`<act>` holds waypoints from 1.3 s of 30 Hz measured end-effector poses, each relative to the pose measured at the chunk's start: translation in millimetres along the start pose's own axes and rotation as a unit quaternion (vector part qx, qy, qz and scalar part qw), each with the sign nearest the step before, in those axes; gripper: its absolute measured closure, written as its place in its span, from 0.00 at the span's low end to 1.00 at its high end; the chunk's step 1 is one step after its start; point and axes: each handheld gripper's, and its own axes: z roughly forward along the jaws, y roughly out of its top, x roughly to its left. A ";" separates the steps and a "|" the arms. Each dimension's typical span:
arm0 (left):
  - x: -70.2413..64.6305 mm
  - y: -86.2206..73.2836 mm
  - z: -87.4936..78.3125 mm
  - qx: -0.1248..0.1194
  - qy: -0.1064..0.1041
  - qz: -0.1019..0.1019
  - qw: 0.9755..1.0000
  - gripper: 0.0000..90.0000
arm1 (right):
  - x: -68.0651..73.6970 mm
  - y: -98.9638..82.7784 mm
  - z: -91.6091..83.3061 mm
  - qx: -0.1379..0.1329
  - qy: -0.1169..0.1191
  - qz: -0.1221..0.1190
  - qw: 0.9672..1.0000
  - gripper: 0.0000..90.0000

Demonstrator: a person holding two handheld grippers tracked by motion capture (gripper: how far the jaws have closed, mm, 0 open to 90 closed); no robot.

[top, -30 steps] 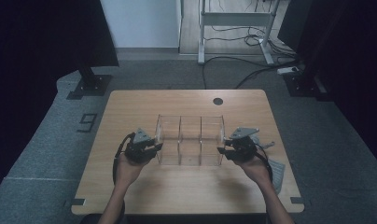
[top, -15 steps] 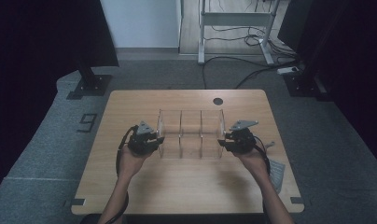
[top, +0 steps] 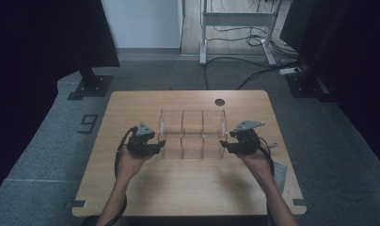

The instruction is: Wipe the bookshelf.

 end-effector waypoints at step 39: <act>-15.7 -114.3 -25.5 0.055 -0.022 0.005 0.998 0.00 | 37.3 -92.4 -17.1 0.061 0.020 -0.023 0.998 0.01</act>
